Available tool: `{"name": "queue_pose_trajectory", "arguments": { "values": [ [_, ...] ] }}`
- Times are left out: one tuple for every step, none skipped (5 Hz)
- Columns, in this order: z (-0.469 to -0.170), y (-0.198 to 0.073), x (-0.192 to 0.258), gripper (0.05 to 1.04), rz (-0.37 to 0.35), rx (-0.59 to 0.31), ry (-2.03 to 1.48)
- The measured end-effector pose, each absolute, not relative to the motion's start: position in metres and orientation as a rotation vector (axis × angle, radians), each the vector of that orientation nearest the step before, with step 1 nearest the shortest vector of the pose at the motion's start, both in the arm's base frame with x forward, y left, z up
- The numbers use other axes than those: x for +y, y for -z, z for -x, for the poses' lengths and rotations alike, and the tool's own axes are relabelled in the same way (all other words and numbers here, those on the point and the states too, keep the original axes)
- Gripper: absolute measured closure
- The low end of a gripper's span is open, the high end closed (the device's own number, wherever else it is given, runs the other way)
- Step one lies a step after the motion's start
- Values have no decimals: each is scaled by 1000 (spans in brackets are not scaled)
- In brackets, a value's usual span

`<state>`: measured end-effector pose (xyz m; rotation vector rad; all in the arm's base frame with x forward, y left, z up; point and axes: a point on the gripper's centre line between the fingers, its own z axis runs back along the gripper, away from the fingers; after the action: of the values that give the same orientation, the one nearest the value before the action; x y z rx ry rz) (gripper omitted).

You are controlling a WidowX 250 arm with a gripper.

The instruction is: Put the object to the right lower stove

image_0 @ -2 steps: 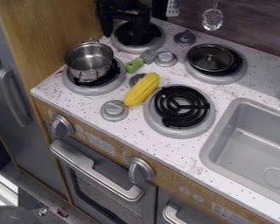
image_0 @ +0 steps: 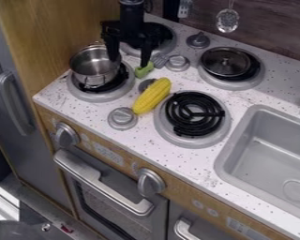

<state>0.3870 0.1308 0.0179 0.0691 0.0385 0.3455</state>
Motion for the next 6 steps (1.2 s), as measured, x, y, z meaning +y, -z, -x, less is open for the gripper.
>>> {"name": "queue_pose_trajectory", "arguments": {
  "values": [
    [-362,-52,114,84,-70,-1,-375],
    [-371,-64,108,84,-72,-44,-336],
    [-396,-43,113,84,-72,-49,-302],
    [-415,-26,118,84,-70,-59,-300],
    [-430,-12,121,84,-60,-84,-285],
    [-438,7,125,84,-31,-100,-281]
  ]
}}
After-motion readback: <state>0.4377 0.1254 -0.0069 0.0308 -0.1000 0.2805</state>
